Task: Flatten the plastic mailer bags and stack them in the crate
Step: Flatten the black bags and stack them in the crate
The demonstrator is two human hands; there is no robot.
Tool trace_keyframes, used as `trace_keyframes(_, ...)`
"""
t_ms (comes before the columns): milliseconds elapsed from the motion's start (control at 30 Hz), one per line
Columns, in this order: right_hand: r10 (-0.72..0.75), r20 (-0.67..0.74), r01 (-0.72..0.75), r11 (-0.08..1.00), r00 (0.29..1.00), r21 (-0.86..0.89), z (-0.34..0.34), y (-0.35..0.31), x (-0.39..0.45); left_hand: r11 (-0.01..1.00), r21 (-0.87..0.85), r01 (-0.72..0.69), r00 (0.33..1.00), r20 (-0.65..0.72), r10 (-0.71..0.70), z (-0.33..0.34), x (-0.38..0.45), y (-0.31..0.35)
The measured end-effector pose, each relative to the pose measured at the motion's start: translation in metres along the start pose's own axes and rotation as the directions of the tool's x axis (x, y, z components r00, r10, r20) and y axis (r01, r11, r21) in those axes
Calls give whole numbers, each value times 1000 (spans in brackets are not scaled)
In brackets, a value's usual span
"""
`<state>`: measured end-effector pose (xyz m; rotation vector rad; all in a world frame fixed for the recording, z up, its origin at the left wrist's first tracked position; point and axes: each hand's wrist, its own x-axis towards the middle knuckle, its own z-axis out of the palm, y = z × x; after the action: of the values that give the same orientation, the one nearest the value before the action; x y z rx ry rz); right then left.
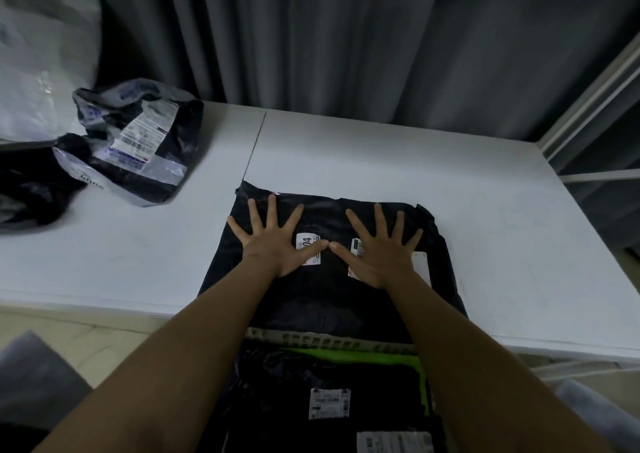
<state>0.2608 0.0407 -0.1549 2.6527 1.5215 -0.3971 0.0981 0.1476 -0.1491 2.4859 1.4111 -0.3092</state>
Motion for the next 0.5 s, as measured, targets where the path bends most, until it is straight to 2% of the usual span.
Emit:
trace_keyframes(100,17,62,-13,998,998,-61,-14,-6,-2,998,-66,-5,996,86,11,-12,-3,-1)
trace_keyframes(167,6,84,2,995,996,-101,-29,-12,-3,982,-189,-12,996,89,29,-26,-6,-7)
trace_keyframes(200,-23,68,31,993,997,-111,-37,-17,-3,967,-253,-15,999,34,25,-33,-7,-12)
trace_keyframes(267,-116,-38,111,988,993,-107,-52,-32,-2,952,-304,-18,986,-161,-33,-48,-10,-32)
trace_keyframes(367,-224,-168,223,975,960,-21,-73,-70,2,983,-168,68,925,-360,-125,-71,-12,-76)
trace_keyframes(500,-354,-206,369,929,912,38,-89,-138,10,972,132,194,919,-370,-133,-89,-15,-144)
